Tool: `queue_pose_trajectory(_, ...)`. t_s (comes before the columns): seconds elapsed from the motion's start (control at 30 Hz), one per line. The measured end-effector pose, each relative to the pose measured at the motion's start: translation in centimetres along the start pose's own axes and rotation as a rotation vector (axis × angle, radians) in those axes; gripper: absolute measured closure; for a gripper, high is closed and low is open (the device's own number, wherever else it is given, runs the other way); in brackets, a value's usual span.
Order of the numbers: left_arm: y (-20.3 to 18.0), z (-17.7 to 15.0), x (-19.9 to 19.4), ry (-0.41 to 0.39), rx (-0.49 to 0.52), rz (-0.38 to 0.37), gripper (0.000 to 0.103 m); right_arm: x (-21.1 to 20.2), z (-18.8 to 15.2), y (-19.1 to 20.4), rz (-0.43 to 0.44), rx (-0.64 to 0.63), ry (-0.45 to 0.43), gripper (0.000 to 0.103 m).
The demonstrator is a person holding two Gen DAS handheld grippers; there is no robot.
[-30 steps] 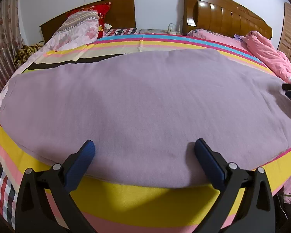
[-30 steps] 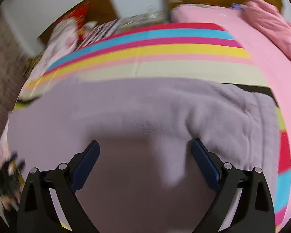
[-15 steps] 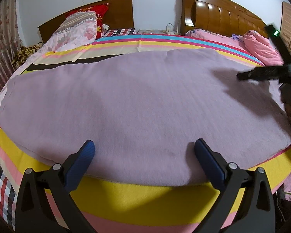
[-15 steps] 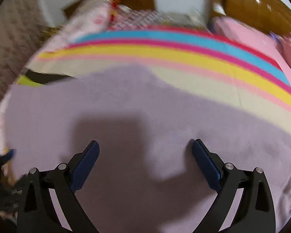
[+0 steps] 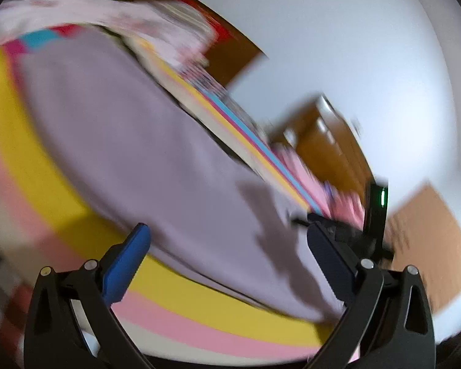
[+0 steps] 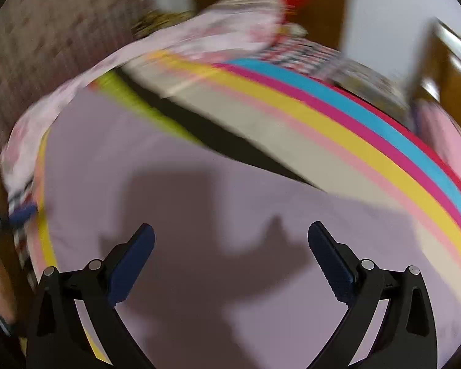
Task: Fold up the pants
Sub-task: 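Grasp the sweatpants edge with the left gripper and lift it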
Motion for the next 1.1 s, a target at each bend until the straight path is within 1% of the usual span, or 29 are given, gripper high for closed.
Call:
queue_pose_trajectory(0.03,2.5,0.7,-1.0,-0.03,-0.052,0.024,0.002,0.7,0.1,1.5,0.003,-0.037,0.011,0.006)
queue_pose_trajectory(0.07,4.5,1.2,-1.7,-0.055,-0.095,0.027,0.002,1.6,0.3,2.9,0.016,-0.066,0.02,0.006)
queue_pose_trajectory(0.1,6.9,1.8,-2.4,-0.083,-0.15,0.027,0.002,2.0,0.2,3.7,0.036,-0.074,0.022,0.006)
queue_pose_trajectory(0.13,8.4,2.2,-2.8,-0.099,-0.184,0.029,0.002,2.3,-0.3,4.2,0.049,-0.073,0.025,0.006)
queue_pose_trajectory(0.2,11.8,3.6,-3.1,-0.143,-0.239,-0.006,0.002,3.1,-0.6,4.7,0.07,-0.062,0.03,0.006)
queue_pose_trajectory(0.23,13.0,4.2,-2.9,-0.153,-0.254,-0.019,0.002,3.3,-0.7,4.4,0.079,-0.05,0.032,0.006)
queue_pose_trajectory(0.33,15.4,5.5,-1.6,-0.145,-0.28,-0.024,0.003,4.0,-0.2,3.4,0.11,-0.03,0.016,0.005)
queue_pose_trajectory(0.37,16.6,5.9,-0.9,-0.125,-0.297,0.001,0.003,4.5,0.1,3.7,0.114,-0.031,0.014,0.005)
queue_pose_trajectory(0.4,17.2,6.0,-0.4,-0.115,-0.308,0.01,0.004,4.6,0.0,4.3,0.116,-0.03,0.01,0.004)
queue_pose_trajectory(0.5,18.0,6.6,0.6,-0.122,-0.32,-0.036,0.005,4.7,-0.2,4.8,0.103,-0.039,0.006,0.004)
queue_pose_trajectory(0.6,18.4,7.7,0.9,-0.124,-0.308,-0.038,0.006,5.0,-0.1,5.0,0.09,-0.048,0.006,0.004)
queue_pose_trajectory(0.63,18.6,8.2,1.1,-0.131,-0.308,-0.042,0.012,5.0,-0.1,4.9,0.091,-0.047,0.006,0.004)
queue_pose_trajectory(0.7,19.0,8.6,1.5,-0.124,-0.298,-0.04,0.02,5.0,-0.1,4.9,0.093,-0.045,0.006,0.004)
queue_pose_trajectory(0.77,19.6,8.9,2.2,-0.107,-0.271,-0.004,0.03,5.0,-0.1,4.9,0.094,-0.045,0.006,0.004)
queue_pose_trajectory(0.8,20.0,8.9,2.4,-0.102,-0.274,0.023,0.043,5.0,-0.1,4.9,0.094,-0.045,0.006,0.004)
queue_pose_trajectory(0.83,20.3,8.8,2.3,-0.1,-0.278,0.046,0.058,5.0,-0.1,4.9,0.095,-0.045,0.006,0.004)
queue_pose_trajectory(0.87,20.6,8.8,2.3,-0.097,-0.279,0.069,0.07,5.0,-0.1,4.9,0.098,-0.043,0.007,0.004)
queue_pose_trajectory(0.9,21.0,8.6,2.2,-0.098,-0.287,0.073,0.079,5.1,-0.1,4.9,0.099,-0.044,0.007,0.004)
queue_pose_trajectory(0.93,21.0,8.5,2.1,-0.11,-0.296,0.072,0.083,5.1,-0.1,4.9,0.094,-0.047,0.007,0.004)
queue_pose_trajectory(0.97,20.6,8.5,1.9,-0.112,-0.28,0.096,0.084,5.1,-0.1,5.0,0.089,-0.05,0.007,0.004)
queue_pose_trajectory(1.0,19.7,9.0,1.6,-0.105,-0.226,0.157,0.085,5.2,-0.1,5.0,0.082,-0.055,0.008,0.004)
queue_pose_trajectory(1.03,17.8,9.9,1.4,-0.095,-0.134,0.243,0.085,5.2,-0.2,5.1,0.075,-0.061,0.007,0.004)
queue_pose_trajectory(1.1,14.5,11.5,0.9,-0.111,-0.032,0.305,0.086,5.3,-0.3,5.3,0.057,-0.074,0.007,0.004)
Point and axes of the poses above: each gripper's, at about its wrist camera, not at the fingertips, and x roughly the way its jaws point, y to its left, z to its top, the point moved 5 cm from there along x, roughly the way its jaws point, and after that the axes turned 15 degrees about x, right-handed, at the moved point
